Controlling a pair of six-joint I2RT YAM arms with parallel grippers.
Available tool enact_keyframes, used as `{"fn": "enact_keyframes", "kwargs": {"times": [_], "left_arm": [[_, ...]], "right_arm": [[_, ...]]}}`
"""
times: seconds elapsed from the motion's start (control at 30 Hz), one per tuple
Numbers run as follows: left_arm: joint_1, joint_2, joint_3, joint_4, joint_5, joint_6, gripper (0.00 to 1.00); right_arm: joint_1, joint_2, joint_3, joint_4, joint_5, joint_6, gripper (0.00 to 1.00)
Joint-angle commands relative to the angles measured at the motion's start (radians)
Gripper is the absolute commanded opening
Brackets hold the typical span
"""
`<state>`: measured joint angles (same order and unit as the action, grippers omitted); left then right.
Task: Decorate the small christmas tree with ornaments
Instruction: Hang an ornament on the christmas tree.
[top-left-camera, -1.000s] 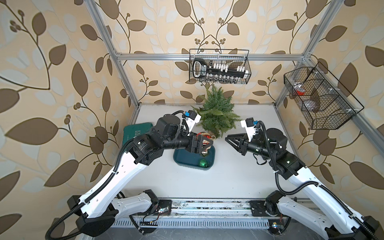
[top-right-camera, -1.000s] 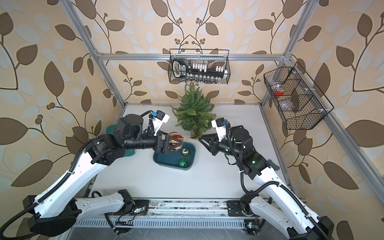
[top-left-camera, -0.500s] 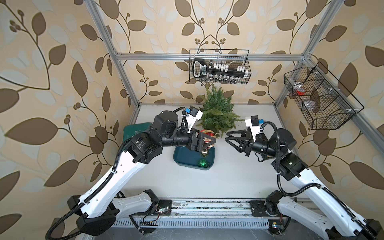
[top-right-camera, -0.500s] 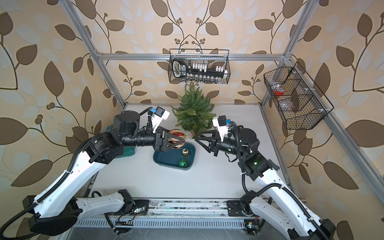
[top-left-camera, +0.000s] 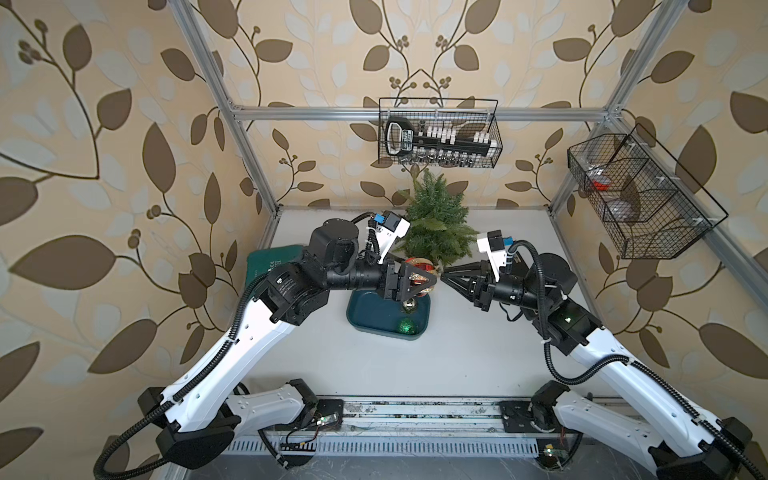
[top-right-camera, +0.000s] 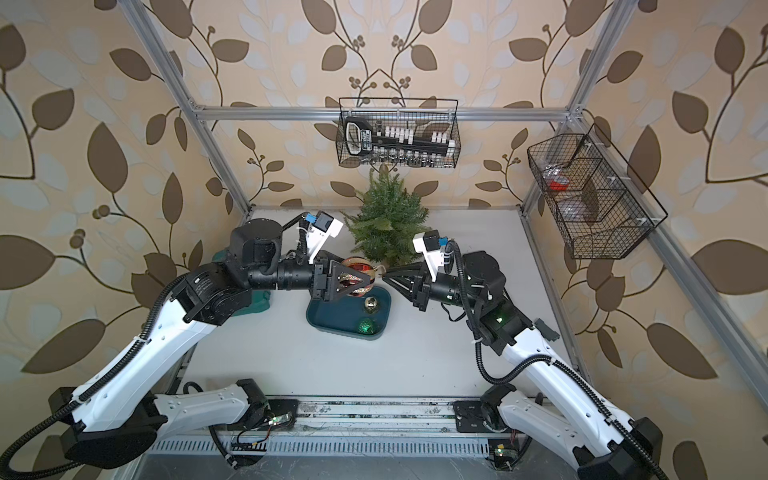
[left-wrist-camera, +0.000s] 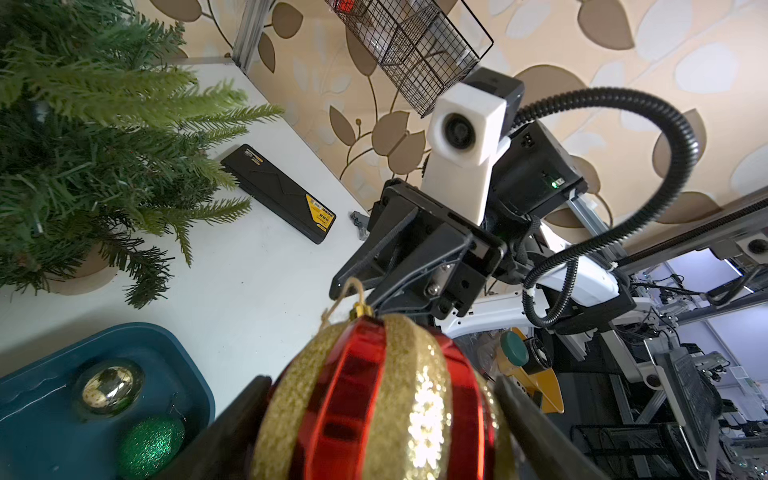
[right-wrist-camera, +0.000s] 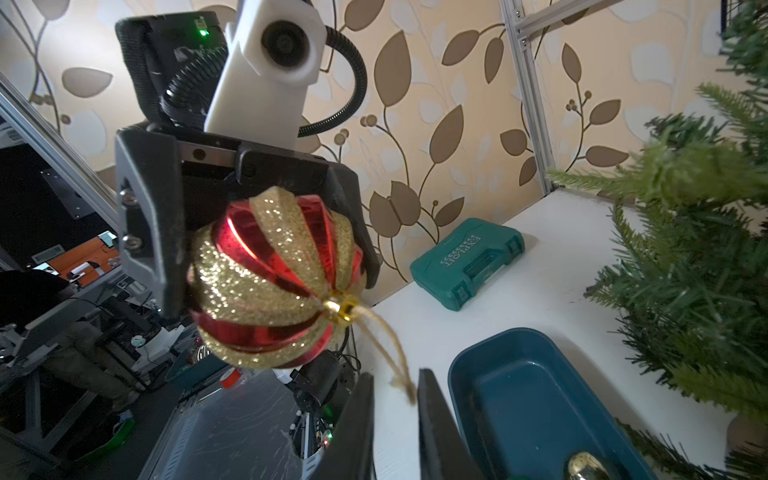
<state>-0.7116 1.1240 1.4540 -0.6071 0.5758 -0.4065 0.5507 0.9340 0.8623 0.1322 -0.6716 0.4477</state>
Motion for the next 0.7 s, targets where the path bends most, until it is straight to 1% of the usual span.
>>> {"fn": "enact_keyframes", "kwargs": {"times": [0.0,0.03,0.1,0.13,0.23,0.33,0.4,0.43,0.57,0.67], "left_arm": [[0.012,-0.013,0.008,0.056,0.042,-0.007,0.67],[0.012,-0.013,0.006,0.061,0.049,-0.008,0.67],[0.014,-0.013,0.005,0.061,0.053,-0.009,0.67],[0.015,-0.012,0.005,0.06,0.053,-0.009,0.67],[0.018,-0.012,-0.001,0.065,0.063,-0.012,0.67],[0.02,-0.01,-0.008,0.072,0.07,-0.015,0.67],[0.026,-0.01,-0.011,0.074,0.067,-0.013,0.67],[0.03,-0.012,-0.014,0.077,0.066,-0.014,0.67],[0.056,-0.005,-0.022,0.102,0.061,-0.031,0.67],[0.074,0.01,-0.017,0.124,0.06,-0.042,0.67]], "right_arm": [[0.006,0.003,0.035,0.026,0.03,-0.009,0.14],[0.006,0.007,0.037,0.024,0.04,-0.012,0.15],[0.006,0.015,0.041,0.022,0.06,-0.012,0.3],[0.006,0.017,0.041,0.023,0.063,-0.014,0.3],[0.006,0.019,0.041,0.04,0.069,-0.011,0.26],[0.007,0.02,0.04,0.049,0.088,-0.012,0.07],[0.006,0.017,0.04,0.046,0.098,-0.016,0.02],[0.006,0.017,0.04,0.046,0.104,-0.017,0.0],[0.006,0.014,0.063,0.015,0.166,-0.025,0.0],[0.006,0.026,0.09,-0.007,0.182,-0.039,0.0]]}}
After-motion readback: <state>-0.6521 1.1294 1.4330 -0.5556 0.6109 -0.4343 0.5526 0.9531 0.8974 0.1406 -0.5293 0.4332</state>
